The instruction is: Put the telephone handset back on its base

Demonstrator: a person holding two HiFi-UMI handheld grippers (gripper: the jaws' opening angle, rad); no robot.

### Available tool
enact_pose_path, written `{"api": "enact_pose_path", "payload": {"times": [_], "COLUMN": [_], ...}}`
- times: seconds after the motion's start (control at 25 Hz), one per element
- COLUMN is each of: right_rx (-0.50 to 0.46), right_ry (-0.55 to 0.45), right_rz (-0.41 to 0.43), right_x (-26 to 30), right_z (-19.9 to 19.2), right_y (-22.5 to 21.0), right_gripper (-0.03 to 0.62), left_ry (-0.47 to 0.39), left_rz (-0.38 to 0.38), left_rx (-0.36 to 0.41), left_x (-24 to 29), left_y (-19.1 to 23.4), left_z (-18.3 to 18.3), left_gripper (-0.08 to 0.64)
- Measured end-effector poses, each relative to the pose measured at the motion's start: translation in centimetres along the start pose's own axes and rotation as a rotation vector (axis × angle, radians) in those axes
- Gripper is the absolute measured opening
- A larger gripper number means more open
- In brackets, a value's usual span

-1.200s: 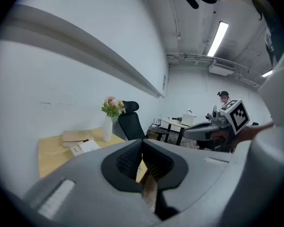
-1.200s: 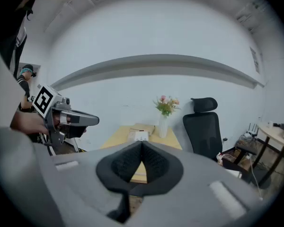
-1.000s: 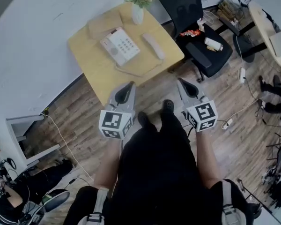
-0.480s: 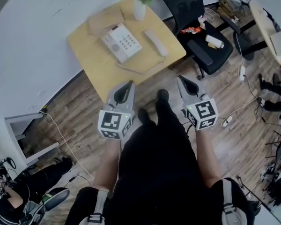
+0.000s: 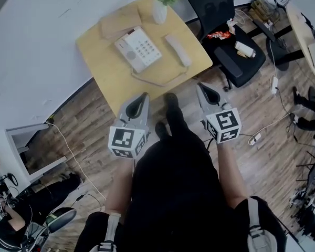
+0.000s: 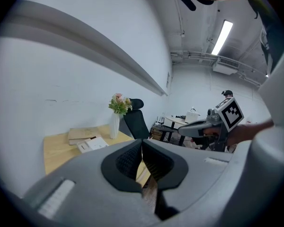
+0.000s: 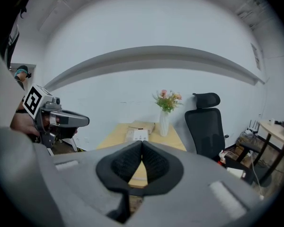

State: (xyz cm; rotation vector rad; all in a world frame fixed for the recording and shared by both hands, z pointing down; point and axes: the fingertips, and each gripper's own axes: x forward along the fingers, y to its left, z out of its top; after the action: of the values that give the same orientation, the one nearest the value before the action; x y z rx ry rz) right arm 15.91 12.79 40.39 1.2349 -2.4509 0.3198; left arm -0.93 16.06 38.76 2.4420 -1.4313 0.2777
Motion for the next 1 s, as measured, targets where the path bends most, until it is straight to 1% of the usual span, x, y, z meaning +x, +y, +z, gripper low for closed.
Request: {"api": "enact_pose_path", "payload": {"times": [0.12, 0.48, 0.68, 1.0], "right_rx": [-0.010, -0.008, 0.000, -0.005], "right_ry": [0.003, 0.022, 0.051, 0.094], "right_rz": [0.013, 0.047, 0.068, 0.130], "right_x": [1.8, 8.0, 11.0, 14.4], "right_z": [0.6, 3.3, 3.7, 3.5], "right_y": [-0.9, -4.1, -6.3, -9.5], "right_gripper": [0.003, 0.003, 0.003, 0.005], "left_ry": [0.004, 0.001, 0.007, 0.015], "left_rz": [0.014, 0.048, 0.074, 0.120], "left_rx": [0.010, 0.000, -0.004, -0.010], "left_x": [1.0, 5.2, 7.7, 11.0], "left_y": [0.9, 4.4, 5.9, 6.1], "left_z": [0.6, 3.4, 4.5, 5.7], "left_gripper": [0.012, 0.012, 0.011, 0.011]}}
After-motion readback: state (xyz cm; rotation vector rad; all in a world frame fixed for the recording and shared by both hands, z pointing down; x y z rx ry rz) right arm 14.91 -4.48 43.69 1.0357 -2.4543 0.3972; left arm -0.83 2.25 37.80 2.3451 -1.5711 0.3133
